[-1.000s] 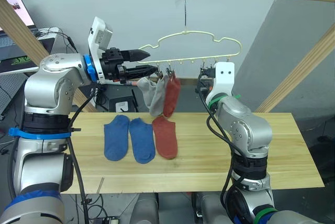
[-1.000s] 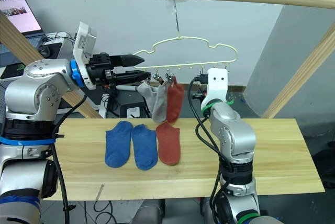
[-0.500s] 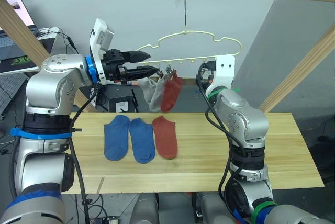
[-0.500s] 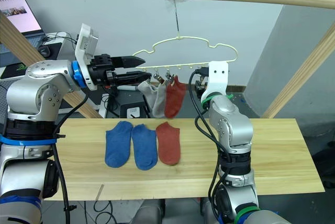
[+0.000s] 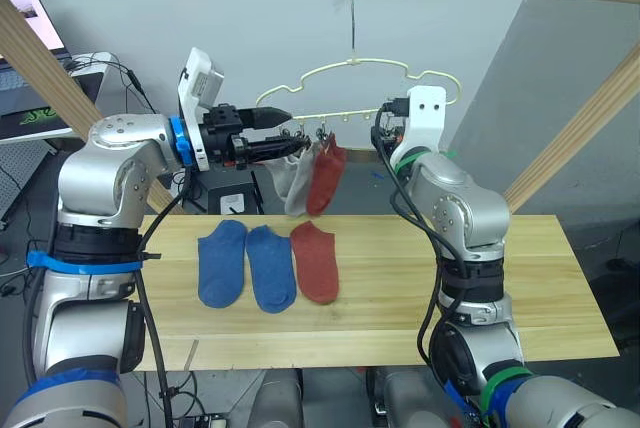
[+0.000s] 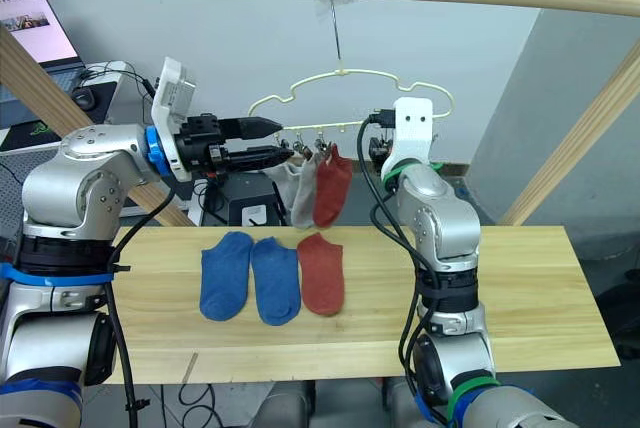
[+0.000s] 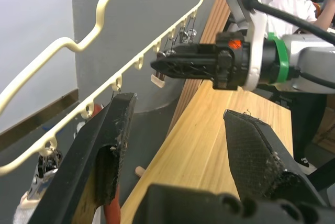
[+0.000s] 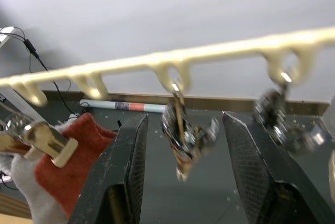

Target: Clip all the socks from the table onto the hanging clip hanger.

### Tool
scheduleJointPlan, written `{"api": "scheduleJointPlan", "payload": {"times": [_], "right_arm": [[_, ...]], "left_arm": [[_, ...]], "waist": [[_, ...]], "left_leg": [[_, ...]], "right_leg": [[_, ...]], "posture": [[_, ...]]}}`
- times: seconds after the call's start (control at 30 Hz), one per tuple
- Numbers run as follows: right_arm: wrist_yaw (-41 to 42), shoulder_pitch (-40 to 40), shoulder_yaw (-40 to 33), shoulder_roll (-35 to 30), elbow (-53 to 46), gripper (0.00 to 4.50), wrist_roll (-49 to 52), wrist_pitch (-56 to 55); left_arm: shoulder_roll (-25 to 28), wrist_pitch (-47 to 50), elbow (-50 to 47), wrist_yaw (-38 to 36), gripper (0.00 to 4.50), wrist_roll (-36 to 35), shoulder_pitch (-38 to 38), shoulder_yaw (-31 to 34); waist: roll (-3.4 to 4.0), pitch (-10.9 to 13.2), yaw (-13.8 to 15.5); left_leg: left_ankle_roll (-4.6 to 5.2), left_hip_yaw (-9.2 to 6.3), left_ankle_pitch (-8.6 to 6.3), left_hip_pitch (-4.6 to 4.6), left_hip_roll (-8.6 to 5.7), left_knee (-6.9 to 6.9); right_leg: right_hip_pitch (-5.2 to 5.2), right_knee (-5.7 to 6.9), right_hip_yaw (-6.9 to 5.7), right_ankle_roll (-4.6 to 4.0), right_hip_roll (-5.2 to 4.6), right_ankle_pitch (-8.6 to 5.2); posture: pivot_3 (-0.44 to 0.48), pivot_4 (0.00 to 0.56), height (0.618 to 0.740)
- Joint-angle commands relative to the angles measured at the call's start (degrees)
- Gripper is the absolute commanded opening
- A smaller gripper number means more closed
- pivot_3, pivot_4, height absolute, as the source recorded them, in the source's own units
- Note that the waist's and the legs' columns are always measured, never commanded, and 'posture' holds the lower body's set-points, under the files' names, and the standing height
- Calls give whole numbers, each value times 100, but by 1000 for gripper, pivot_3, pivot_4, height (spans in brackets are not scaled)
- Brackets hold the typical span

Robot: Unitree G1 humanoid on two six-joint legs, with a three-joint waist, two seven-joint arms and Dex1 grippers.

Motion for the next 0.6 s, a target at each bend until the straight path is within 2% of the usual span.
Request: {"api": "scheduleJointPlan", "payload": {"times": [0.03, 0.6], "right_arm": [[52, -186, 13, -22, 85, 2296, 74, -274], [58, -357, 18, -61, 608, 2296, 149, -630]], "left_arm": [[13, -89, -324, 71, 3033, -51, 33, 136], [-1, -21, -583, 260, 3033, -155, 196, 145]], "waist": [[0, 0, 1], [0, 0, 6]], "left_leg": [[0, 0, 0, 0, 0, 0], [0, 1, 0, 0, 0, 0]], "right_leg": [[0, 0, 0, 0, 0, 0], [0, 2, 0, 0, 0, 0]], "posture": [[98, 169, 740], [110, 171, 740]]}}
